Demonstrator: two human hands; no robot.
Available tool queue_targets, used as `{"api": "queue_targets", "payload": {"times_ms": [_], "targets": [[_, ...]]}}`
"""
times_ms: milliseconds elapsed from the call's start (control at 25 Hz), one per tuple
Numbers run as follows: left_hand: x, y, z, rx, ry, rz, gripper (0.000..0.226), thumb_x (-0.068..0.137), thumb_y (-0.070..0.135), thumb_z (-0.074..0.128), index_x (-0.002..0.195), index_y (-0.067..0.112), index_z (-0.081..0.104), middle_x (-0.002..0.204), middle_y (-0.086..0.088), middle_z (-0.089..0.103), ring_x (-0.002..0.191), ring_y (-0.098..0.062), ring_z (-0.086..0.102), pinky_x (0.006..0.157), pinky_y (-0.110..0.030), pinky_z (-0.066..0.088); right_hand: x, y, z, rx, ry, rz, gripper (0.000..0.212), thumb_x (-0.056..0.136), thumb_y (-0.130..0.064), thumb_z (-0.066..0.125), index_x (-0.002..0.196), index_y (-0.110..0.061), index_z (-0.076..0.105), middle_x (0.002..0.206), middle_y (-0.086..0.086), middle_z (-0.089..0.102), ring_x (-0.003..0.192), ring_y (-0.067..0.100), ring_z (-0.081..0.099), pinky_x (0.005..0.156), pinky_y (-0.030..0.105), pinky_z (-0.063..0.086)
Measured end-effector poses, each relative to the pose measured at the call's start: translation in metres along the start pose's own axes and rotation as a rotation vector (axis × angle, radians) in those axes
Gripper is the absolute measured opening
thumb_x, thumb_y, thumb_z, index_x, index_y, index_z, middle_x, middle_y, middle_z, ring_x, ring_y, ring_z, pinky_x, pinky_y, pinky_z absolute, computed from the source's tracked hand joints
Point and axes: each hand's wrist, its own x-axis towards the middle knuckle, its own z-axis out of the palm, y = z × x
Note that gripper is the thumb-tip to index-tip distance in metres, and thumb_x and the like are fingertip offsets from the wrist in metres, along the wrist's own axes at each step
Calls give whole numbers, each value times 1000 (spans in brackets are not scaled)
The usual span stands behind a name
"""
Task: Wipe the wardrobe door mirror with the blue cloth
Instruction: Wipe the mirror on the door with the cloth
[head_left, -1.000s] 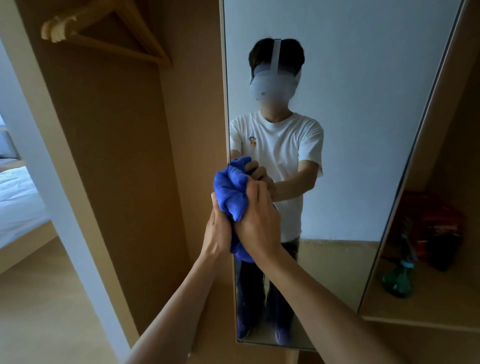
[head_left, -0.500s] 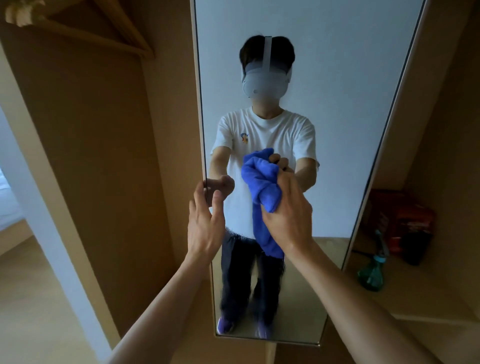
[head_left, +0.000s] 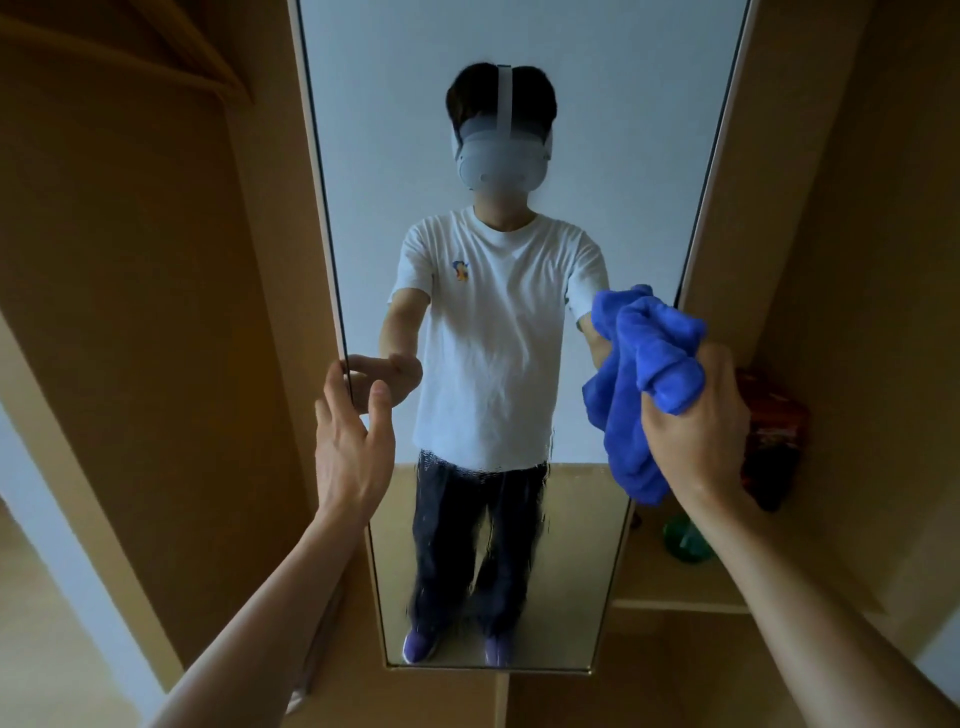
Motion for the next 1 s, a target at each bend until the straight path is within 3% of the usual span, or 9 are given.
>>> {"api": "queue_targets", "payload": {"times_ms": [80, 120, 280, 400, 520, 640, 680, 800, 1000], "targets": [[-1, 0, 1, 9, -5, -7, 62, 103, 57, 29, 158, 33, 12, 157, -11, 35, 133, -35, 48, 97, -51, 46, -7, 3, -1, 62, -520, -24, 29, 86, -43, 52, 98, -17, 49, 80, -5, 53, 69, 18, 53, 62, 31, 40], [-1, -1, 1, 5, -12, -12, 62, 103, 57, 29, 158, 34, 11, 158, -10, 34, 134, -35, 48, 96, -50, 46, -6, 2, -3, 141, -581, 10, 31, 90, -46, 51, 99, -17, 48, 79, -6, 53, 70, 17, 53, 63, 29, 39], [0, -3, -2, -21, -41, -30, 61, 103, 58, 26, 158, 38, 10, 159, -6, 32, 135, -32, 47, 94, -46, 43, -5, -23, 10, 275, -432, 182, 22, 93, -37, 59, 101, -20, 49, 81, -2, 53, 68, 7, 52, 61, 30, 41], [1, -4, -5, -50, -59, -35, 57, 106, 57, 19, 159, 40, 11, 163, -2, 30, 140, -29, 43, 99, -42, 39, -22, -39, 8, 227, -352, 93, 24, 92, -26, 65, 104, -15, 47, 81, -6, 46, 66, 15, 53, 58, 31, 45], [4, -7, -11, -68, -87, -21, 53, 107, 54, 16, 158, 42, 15, 165, 1, 29, 142, -25, 41, 102, -39, 36, -39, -65, 17, 305, -462, 149, 41, 80, -12, 73, 111, -17, 47, 101, 10, 57, 81, 27, 59, 69, 33, 46], [5, -13, -19, -104, -146, -14, 52, 107, 53, 15, 158, 43, 17, 165, 3, 29, 145, -21, 37, 104, -35, 30, -52, -101, 26, 379, -604, 168, 33, 85, -37, 63, 111, -27, 46, 111, 7, 60, 84, 24, 63, 69, 41, 55], [6, -15, -22, -118, -163, -18, 51, 108, 52, 16, 158, 44, 18, 165, 5, 29, 146, -20, 35, 105, -34, 29, -57, -114, 27, 384, -621, 142, 34, 86, -39, 60, 114, -28, 44, 113, 7, 60, 86, 23, 65, 70, 40, 56], [10, -19, -28, -181, -197, -45, 49, 109, 48, 18, 157, 44, 24, 163, 8, 34, 146, -13, 35, 112, -31, 28, -77, -149, 30, 420, -659, -23, 59, 78, -14, 74, 124, -22, 37, 121, 11, 55, 98, 32, 63, 75, 38, 53], [15, -23, -36, -353, -284, -61, 56, 102, 61, 19, 152, 44, 35, 156, 14, 44, 144, -6, 40, 122, -44, 30, -96, -196, 38, 271, -653, -319, 33, 80, -8, 68, 110, 1, 57, 93, 15, 59, 80, 32, 64, 57, 38, 54]]}}
